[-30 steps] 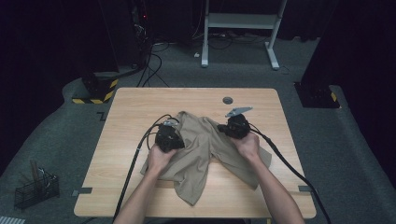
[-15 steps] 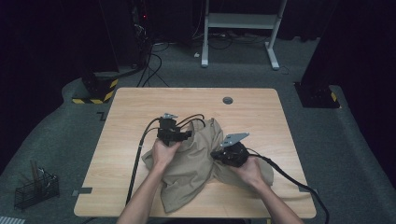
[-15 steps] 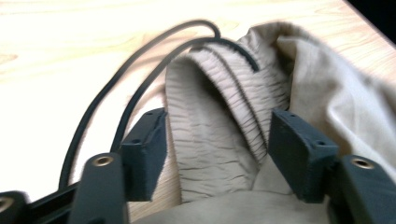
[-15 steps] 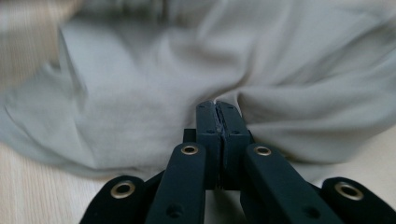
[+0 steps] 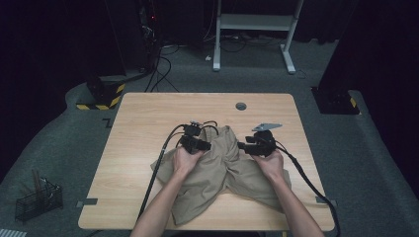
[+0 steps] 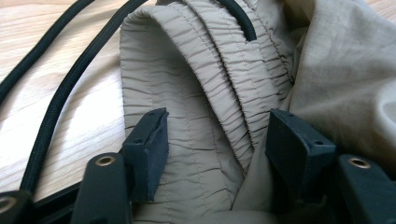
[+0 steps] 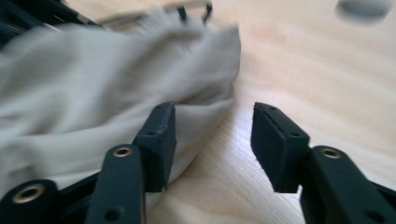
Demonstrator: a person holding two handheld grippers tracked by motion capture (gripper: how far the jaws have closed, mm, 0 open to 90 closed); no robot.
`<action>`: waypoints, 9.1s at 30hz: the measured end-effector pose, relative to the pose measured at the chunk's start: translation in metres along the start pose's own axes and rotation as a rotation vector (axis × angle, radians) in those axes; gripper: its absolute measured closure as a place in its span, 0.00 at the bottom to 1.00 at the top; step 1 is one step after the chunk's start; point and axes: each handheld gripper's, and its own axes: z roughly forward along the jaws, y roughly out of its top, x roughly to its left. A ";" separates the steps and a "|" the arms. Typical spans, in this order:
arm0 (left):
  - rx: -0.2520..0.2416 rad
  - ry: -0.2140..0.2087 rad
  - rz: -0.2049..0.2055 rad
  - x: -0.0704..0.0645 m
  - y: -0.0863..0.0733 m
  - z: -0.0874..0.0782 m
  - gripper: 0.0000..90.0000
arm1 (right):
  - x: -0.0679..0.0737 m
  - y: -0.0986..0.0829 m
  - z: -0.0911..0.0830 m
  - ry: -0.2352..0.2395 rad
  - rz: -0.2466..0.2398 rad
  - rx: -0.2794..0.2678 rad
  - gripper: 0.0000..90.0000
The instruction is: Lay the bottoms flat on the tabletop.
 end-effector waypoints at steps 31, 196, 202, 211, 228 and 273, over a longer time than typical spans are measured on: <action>0.044 0.115 0.121 0.016 -0.042 -0.033 0.61 | 0.068 0.037 -0.045 0.030 -0.285 -0.140 0.97; -0.107 0.056 0.292 -0.028 0.022 -0.123 0.99 | -0.020 -0.017 0.003 -0.177 0.071 0.059 0.54; 0.080 -0.168 0.392 -0.079 -0.009 -0.084 0.99 | -0.010 -0.018 0.013 -0.190 0.023 0.107 0.54; -0.070 0.046 0.129 -0.015 0.003 -0.079 0.64 | -0.022 -0.026 -0.025 -0.254 0.039 0.070 0.52; 0.277 0.297 0.232 -0.020 -0.007 -0.012 0.56 | -0.031 -0.022 -0.001 -0.267 0.040 0.182 0.96; -0.006 0.250 0.156 0.042 -0.049 -0.097 0.44 | -0.013 -0.037 -0.056 -0.193 -0.044 0.053 0.57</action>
